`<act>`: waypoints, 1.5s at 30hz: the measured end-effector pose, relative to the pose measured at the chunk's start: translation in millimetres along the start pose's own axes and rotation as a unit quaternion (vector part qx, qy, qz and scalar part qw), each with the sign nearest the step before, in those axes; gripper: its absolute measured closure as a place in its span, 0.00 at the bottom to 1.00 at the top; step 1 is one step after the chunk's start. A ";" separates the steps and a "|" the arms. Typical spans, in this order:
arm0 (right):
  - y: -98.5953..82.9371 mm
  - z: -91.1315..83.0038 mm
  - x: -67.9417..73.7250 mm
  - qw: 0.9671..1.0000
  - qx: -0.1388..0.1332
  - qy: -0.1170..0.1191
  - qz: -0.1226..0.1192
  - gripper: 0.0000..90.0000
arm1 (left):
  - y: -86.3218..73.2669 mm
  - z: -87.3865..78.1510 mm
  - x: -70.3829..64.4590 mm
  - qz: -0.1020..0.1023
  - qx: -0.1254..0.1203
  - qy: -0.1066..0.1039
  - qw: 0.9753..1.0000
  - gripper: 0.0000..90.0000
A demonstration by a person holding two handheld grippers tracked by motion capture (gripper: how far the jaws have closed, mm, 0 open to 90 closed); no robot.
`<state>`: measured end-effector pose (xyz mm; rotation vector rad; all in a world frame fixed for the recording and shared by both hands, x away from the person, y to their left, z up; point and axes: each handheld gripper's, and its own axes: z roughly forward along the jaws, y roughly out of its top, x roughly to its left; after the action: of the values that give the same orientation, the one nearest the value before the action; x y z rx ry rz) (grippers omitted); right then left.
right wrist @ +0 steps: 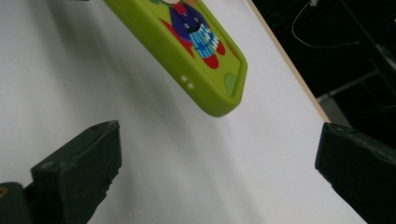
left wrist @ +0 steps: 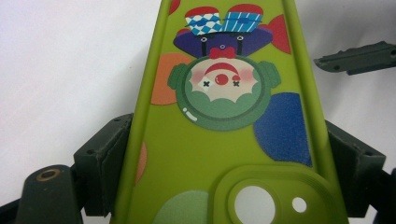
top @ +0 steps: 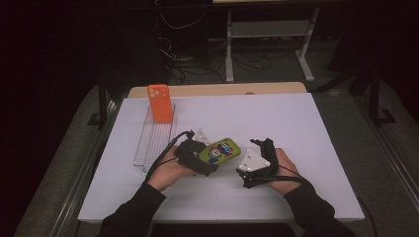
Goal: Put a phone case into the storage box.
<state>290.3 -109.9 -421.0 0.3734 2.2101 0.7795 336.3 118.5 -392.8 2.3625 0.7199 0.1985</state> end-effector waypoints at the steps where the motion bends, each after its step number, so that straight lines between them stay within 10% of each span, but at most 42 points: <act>1: 0.6 -0.1 1.5 1.000 -0.002 -0.004 -0.006 0.00 | 0.1 0.0 0.2 0.002 0.001 0.000 1.000 0.17; 7: 4.2 -1.9 8.5 0.998 -0.004 -0.031 -0.046 0.00 | 0.2 -0.5 0.6 0.002 0.005 0.001 1.000 0.17; 11: 3.9 -1.1 9.8 0.991 -0.003 -0.063 -0.120 0.00 | 0.0 0.2 -0.4 -0.003 0.005 -0.002 1.000 0.17; 38: 18.2 13.2 38.2 0.963 -0.010 -0.133 -0.235 0.12 | 1.6 1.7 -2.9 0.017 0.016 -0.006 1.000 0.17; 39: 19.2 13.8 36.7 0.957 -0.018 -0.136 -0.256 0.14 | 1.5 1.8 -2.6 0.019 0.017 -0.006 1.000 0.17; 45: 24.1 15.9 40.5 0.950 -0.032 -0.144 -0.274 0.26 | 1.5 1.2 -2.1 0.018 0.016 -0.005 1.000 0.17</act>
<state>275.2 -65.2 -436.9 -0.1559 1.8710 0.4542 335.6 115.7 -392.6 2.4067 0.6802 0.1920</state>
